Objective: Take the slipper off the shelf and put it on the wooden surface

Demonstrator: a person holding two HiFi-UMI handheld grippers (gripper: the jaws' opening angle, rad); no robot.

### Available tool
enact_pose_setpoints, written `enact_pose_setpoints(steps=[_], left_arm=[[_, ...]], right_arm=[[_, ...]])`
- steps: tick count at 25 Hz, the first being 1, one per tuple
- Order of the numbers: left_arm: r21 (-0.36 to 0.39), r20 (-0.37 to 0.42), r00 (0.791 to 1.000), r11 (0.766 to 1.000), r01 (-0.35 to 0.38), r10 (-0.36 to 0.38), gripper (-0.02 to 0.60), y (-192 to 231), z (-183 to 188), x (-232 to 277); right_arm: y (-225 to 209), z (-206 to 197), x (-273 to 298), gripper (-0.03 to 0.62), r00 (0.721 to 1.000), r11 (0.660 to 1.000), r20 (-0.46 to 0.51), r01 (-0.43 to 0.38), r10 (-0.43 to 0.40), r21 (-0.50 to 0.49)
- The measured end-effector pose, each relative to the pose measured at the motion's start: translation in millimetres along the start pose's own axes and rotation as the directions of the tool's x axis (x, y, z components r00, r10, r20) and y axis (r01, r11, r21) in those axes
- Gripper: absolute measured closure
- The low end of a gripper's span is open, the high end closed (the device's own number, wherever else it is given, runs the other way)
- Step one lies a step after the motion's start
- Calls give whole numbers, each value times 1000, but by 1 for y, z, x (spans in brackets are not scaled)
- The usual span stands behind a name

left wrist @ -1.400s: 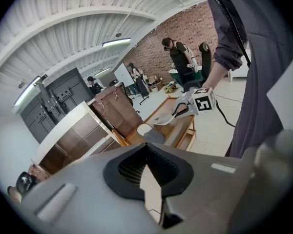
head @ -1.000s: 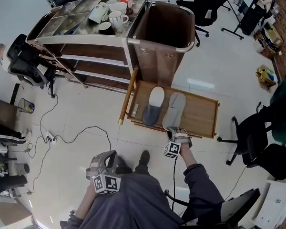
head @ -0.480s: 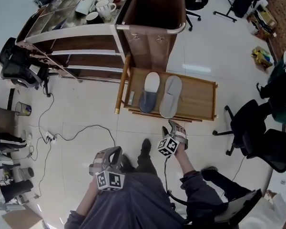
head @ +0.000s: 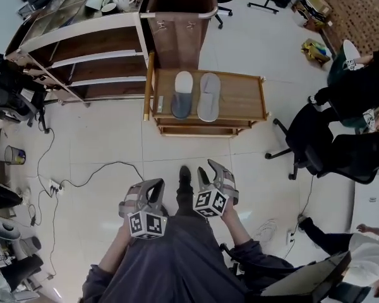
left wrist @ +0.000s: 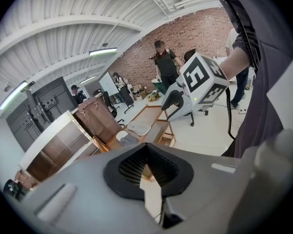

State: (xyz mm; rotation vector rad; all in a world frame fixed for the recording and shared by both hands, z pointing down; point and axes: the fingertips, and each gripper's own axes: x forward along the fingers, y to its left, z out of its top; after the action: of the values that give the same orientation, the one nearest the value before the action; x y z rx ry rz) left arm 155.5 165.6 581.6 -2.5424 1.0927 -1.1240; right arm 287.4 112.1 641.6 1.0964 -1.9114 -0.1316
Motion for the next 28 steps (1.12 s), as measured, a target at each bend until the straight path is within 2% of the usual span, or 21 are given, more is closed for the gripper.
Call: enact_pose_setpoints(steps=[3,7,9,12,15,21,25,28], left_arm=[[-42,31,1000,999,7,-6,565,-20,-18,-41],[-64,12,1000,998,22,-21,565,-52,-54,-91],[-93,8,999,995,31,-31,565,-63,-63,-108],[-159,11,999,986,46,-45,565,-69,-64,-124],[-174,4,998,983,57,-57,565,-61,-57,-125],[-155,-10,998,986,65,-68,558,-43,-47,-119],[-128,11,999,991,39,-38,555,-26,-32,-121],[-115,35,999,993,7,-3,554,-15,-22,-125]], right_arm=[[31,9,-53,424,999,998,4,32,-32,46],[73,22,-122,464,998,993,29,58,-61,101],[87,28,-151,529,997,989,42,64,-70,136],[104,33,-183,591,997,984,47,51,-60,170],[112,38,-191,591,999,979,49,4,-14,202],[109,51,-171,592,999,988,23,-29,25,155],[97,72,-163,592,999,996,39,-22,19,89],[85,93,-160,592,997,997,72,2,-8,78]])
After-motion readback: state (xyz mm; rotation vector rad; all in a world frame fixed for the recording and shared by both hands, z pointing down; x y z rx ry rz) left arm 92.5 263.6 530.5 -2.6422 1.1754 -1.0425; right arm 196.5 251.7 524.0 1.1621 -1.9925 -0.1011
